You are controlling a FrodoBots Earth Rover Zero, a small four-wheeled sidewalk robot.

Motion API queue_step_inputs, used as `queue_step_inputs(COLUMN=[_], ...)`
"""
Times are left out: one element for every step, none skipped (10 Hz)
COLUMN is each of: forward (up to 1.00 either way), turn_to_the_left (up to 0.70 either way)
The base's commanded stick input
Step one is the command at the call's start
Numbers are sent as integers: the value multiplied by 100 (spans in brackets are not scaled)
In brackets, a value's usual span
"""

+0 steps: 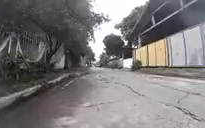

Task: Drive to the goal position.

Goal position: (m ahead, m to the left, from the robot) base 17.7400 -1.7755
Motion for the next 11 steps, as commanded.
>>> queue_step_inputs(forward=[70,70,70,70,70,70,70,70,70,70,70], turn_to_the_left=[0,0,0,0,0,0,0,0,-3,-33,-35])
